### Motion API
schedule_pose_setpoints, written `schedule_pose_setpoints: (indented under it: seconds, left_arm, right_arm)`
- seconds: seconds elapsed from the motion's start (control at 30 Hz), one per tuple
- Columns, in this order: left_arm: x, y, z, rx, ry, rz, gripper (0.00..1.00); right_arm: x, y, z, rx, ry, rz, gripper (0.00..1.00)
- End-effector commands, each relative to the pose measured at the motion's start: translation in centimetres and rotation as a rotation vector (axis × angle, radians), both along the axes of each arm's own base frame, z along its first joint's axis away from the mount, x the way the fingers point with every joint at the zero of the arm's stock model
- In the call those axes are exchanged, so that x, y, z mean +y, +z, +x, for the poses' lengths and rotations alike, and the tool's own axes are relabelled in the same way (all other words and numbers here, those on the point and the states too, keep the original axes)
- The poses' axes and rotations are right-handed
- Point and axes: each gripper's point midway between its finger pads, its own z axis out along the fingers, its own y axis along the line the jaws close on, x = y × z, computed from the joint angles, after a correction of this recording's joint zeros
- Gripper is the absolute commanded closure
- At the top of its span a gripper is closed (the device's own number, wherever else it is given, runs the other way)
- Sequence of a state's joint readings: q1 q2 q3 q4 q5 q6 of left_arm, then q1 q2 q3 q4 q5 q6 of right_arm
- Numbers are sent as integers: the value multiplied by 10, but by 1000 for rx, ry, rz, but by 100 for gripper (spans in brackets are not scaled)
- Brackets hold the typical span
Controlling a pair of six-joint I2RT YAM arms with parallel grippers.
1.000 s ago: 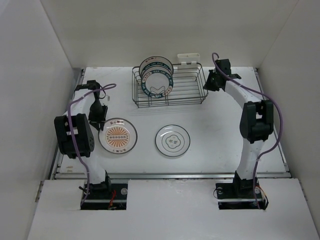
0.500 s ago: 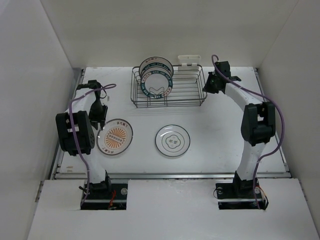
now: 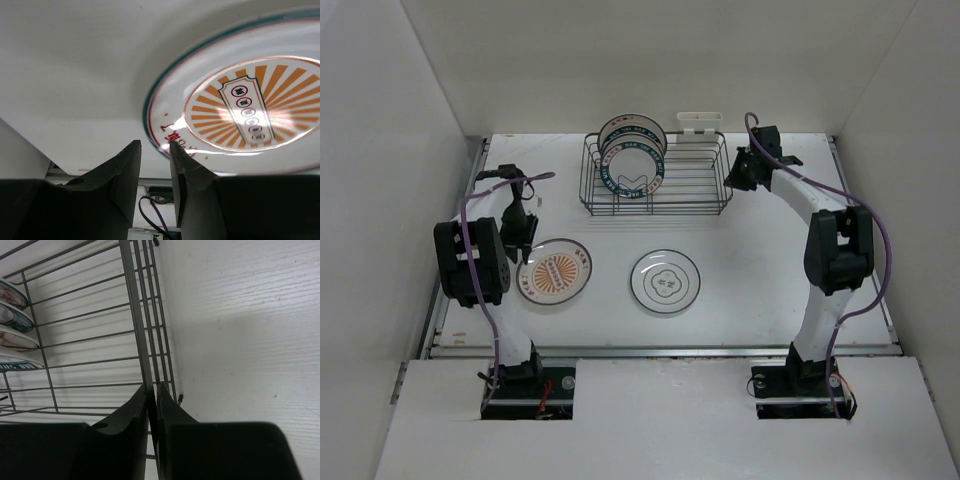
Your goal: Unload the plates from the dish rack
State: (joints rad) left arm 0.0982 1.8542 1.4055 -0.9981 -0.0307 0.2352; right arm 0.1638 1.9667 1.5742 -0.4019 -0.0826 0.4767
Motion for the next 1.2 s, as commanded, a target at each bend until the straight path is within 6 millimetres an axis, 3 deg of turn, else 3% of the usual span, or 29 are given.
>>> schedule_pose_setpoints:
  seconds: [0.0,0.5,0.57,0.63,0.67,0.73,0.87,0.97,1.07,1.1,1.17]
  left_arm:
    - [-12,-7,-20,83,-34,-77,73]
    - [-13,-24,-26,140,-14,-85,73]
    - [-13,-24,-26,140,-14,-85,73]
    - [-12,-22,-24,123,-15,-74,73]
    - [-12,-22,-24,123,-15,-74,73]
    - [-12,-19,-23,112,-15,-73,73]
    - [-11,-8,-14,62,-8,-67,73]
    - [-12,5,-8,25,2,-72,73]
    - [-17,23,2,-32,9,-94,73]
    - [-18,30,3,-50,9,-103,73]
    - [-18,42,10,-89,19,-100,72]
  right_arm:
    - [16,19,-6,-18,-17,87,99]
    - [15,19,-11,-20,-17,88,99]
    - [14,20,-13,-20,-17,88,91]
    - [13,24,-13,-30,-23,83,71]
    - [13,25,-13,-30,-24,83,67]
    - [12,50,-9,-113,10,64,50]
    - [21,104,-7,-282,103,-24,27]
    - [32,154,-7,-448,194,-105,17]
    - [67,190,-12,-597,347,-157,15]
    - [89,189,-18,-619,444,-133,13]
    - [112,189,-10,-649,545,-112,13]
